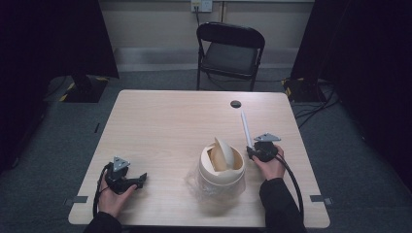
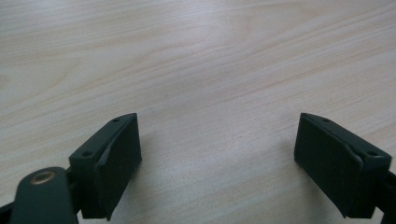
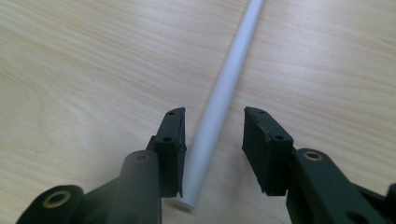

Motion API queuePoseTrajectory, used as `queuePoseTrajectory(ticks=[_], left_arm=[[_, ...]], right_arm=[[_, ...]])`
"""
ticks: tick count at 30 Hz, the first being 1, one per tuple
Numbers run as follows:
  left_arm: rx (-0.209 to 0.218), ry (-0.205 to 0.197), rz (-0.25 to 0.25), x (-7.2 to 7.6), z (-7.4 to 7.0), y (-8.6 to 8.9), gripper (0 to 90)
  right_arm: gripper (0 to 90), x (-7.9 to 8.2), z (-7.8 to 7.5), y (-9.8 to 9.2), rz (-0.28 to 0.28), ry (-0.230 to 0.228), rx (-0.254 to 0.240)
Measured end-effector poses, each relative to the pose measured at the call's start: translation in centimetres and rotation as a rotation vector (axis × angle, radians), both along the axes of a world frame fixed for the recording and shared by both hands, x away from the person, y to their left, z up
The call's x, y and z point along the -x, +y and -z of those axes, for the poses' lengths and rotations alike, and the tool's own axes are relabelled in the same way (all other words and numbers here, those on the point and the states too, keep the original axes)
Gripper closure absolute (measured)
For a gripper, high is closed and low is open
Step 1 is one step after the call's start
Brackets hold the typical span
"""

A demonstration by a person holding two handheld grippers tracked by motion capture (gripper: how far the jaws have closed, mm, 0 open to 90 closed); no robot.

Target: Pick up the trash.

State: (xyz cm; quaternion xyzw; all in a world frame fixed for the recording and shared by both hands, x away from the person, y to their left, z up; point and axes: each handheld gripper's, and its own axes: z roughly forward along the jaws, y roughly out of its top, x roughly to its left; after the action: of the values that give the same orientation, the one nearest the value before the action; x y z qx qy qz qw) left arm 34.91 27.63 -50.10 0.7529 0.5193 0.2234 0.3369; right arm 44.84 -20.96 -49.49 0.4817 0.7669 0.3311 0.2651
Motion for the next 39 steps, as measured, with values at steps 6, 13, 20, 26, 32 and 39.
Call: queuePoseTrajectory(ticks=[6, 13, 20, 26, 32, 39], left_arm=[[0.0, 0.0, 0.0, 0.0, 0.0, 0.0, 14.2], [0.0, 0.0, 0.0, 0.0, 0.0, 0.0, 14.2], [-0.001, -0.005, -0.002, 0.0, 0.0, 0.1, 16.1], [0.003, -0.014, 0.003, 0.1, -0.1, 0.4, 23.7], [-0.008, -0.052, 0.03, 0.3, -0.2, 0.5, 35.9], [0.044, -0.137, 0.035, 0.9, -1.6, 0.5, 38.5]], right_arm=[[69.6, 0.0, 0.1, -0.2, 0.019, 0.017, -0.016], [79.9, 0.2, -0.1, -0.7, 0.052, 0.05, -0.041], [80.0, 0.5, -1.3, -1.4, 0.055, 0.01, -0.057], [80.0, 1.2, -3.2, -2.7, 0.061, -0.068, -0.151], [79.9, 2.3, -5.9, -4.0, 0.035, -0.2, -0.255], [80.0, 3.6, -8.8, -4.4, -0.042, -0.339, -0.344]])
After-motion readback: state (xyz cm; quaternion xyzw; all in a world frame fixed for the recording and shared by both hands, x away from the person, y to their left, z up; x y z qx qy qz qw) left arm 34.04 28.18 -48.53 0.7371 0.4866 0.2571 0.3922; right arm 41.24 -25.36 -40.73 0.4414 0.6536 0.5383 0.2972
